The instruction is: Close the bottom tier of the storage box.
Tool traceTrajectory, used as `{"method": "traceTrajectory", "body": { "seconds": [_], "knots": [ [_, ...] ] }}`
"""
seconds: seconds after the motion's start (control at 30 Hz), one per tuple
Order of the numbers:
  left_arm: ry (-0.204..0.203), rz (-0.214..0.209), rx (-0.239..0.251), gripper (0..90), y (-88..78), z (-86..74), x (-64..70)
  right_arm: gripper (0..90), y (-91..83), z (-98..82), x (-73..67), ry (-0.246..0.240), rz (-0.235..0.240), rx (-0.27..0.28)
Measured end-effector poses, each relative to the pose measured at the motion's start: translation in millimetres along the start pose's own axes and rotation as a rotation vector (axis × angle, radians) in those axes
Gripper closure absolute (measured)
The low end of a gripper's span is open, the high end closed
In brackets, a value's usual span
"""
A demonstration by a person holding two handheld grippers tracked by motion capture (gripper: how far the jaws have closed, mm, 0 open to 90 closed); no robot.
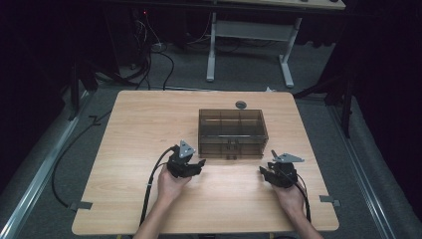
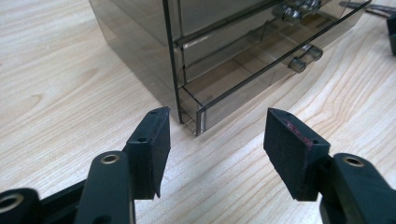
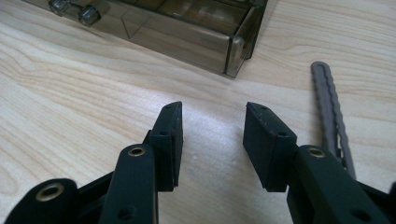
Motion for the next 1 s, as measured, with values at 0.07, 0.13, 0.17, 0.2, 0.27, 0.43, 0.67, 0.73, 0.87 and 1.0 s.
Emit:
{"method": "traceTrajectory", "body": {
  "seconds": [0.07,0.13,0.17,0.2,0.27,0.43,0.67,0.73,0.87,1.0],
  "knots": [
    [-0.002,0.000,-0.004,42.2,1.2,-1.6,-1.0,59.1,0.2,3.5,2.4,0.003,0.011,-0.009],
    [-0.008,-0.003,0.000,42.5,1.6,-2.2,-0.9,60.1,0.3,6.3,5.1,0.011,0.019,0.001],
    [-0.009,-0.003,0.000,42.7,2.3,-2.5,-1.1,60.1,1.1,7.0,6.2,0.012,0.024,-0.012],
    [-0.014,-0.004,-0.002,42.7,2.9,-3.0,-1.1,60.1,1.9,7.8,7.1,0.012,0.025,-0.017],
    [-0.022,-0.006,-0.003,42.8,4.8,-4.0,-1.1,60.0,2.6,10.1,8.3,0.011,0.030,-0.017],
    [-0.028,-0.014,-0.009,43.7,8.1,-6.7,-0.2,60.2,2.1,17.2,10.3,0.004,0.035,-0.006],
    [-0.022,-0.016,-0.011,46.5,10.6,-8.2,0.5,61.7,6.3,24.7,14.4,0.008,0.054,-0.017],
    [-0.017,-0.011,-0.010,47.9,11.3,-8.4,0.1,61.9,8.1,25.9,15.3,0.013,0.058,-0.018],
    [-0.008,-0.003,-0.012,49.9,12.9,-9.6,-0.2,62.6,10.4,27.8,14.8,0.006,0.064,-0.019],
    [0.008,-0.001,-0.009,52.0,14.6,-10.8,1.6,63.8,12.9,29.1,12.7,-0.009,0.068,-0.025]
  ]
}}
Point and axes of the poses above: each handheld gripper's, and its own axes: y roughly forward along the jaws, z roughly out of its top, x roughly to its right, the point moved 5 cm from there along y, roughly forward along the jaws
